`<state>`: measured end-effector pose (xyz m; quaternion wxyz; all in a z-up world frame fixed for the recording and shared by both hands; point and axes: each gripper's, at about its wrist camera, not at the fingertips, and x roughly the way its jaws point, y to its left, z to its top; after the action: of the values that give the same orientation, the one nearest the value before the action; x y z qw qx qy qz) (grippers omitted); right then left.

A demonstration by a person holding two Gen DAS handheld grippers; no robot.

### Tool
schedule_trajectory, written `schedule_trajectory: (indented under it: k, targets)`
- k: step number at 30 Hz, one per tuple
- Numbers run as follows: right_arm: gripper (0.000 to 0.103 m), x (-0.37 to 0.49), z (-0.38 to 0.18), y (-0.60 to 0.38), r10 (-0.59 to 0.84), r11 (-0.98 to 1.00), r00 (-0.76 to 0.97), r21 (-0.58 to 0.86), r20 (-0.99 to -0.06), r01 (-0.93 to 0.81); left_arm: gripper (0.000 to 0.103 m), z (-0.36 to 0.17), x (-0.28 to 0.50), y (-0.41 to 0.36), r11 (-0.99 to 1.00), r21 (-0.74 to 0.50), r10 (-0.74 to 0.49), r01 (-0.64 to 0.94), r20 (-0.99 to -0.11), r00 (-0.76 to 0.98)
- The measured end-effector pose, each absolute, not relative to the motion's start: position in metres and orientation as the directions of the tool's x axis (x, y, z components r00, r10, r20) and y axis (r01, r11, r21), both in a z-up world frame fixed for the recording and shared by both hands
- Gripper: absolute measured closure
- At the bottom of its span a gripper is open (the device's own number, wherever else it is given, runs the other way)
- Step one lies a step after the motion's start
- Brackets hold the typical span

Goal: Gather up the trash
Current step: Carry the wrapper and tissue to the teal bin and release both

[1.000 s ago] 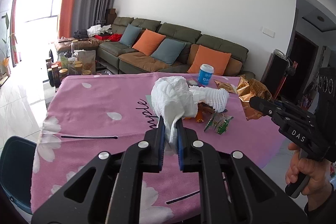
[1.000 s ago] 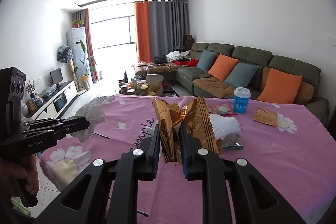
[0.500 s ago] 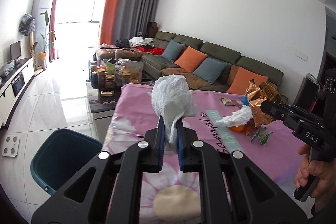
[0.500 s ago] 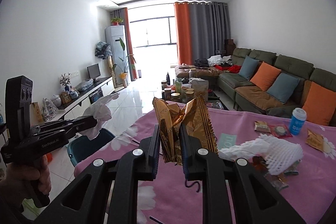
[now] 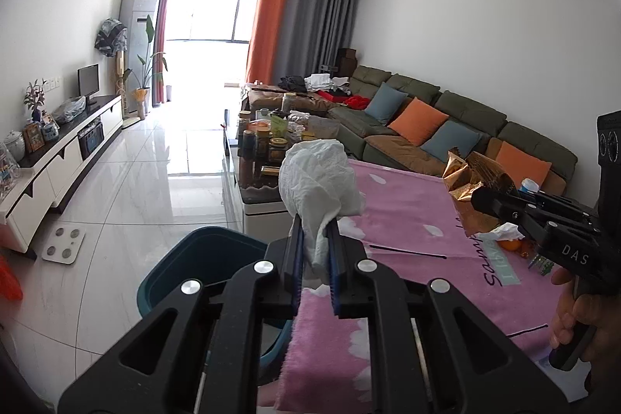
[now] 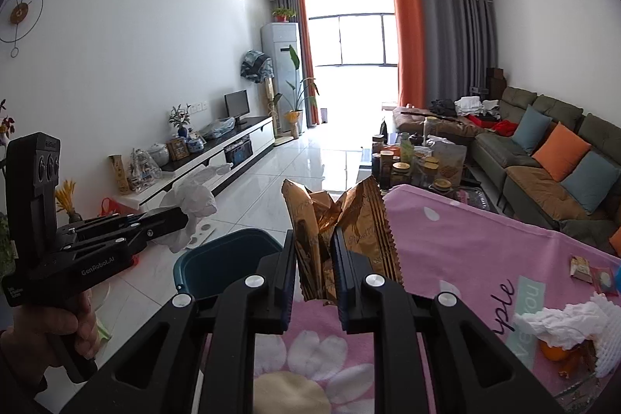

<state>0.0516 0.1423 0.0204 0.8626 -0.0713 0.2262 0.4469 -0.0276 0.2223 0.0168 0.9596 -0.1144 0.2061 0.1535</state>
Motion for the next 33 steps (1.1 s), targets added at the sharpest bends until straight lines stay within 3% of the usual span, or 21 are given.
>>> schedule_trajectory:
  k: [13, 28, 31, 33]
  targets:
    - [0.087, 0.069, 0.0, 0.232, 0.787, 0.425, 0.259, 0.188, -0.56, -0.885, 0.091, -0.024, -0.06, 0.292, 0.861, -0.184, 0.319, -0.475, -0.533, 0.784]
    - [0.086, 0.086, -0.07, 0.33, 0.663, 0.359, 0.042, 0.269, -0.747, -0.893, 0.089, -0.103, -0.014, 0.342, 0.813, -0.178, 0.319, -0.555, -0.661, 0.679]
    - [0.084, 0.088, -0.077, 0.339, 0.643, 0.365, 0.036, 0.265, -0.765, -0.892, 0.087, -0.113, -0.002, 0.347, 0.81, -0.17, 0.321, -0.561, -0.673, 0.667]
    - [0.076, 0.088, -0.08, 0.344, 0.638, 0.37, 0.038, 0.263, -0.769, -0.891, 0.085, -0.119, 0.002, 0.342, 0.807, -0.166, 0.325, -0.567, -0.677, 0.661]
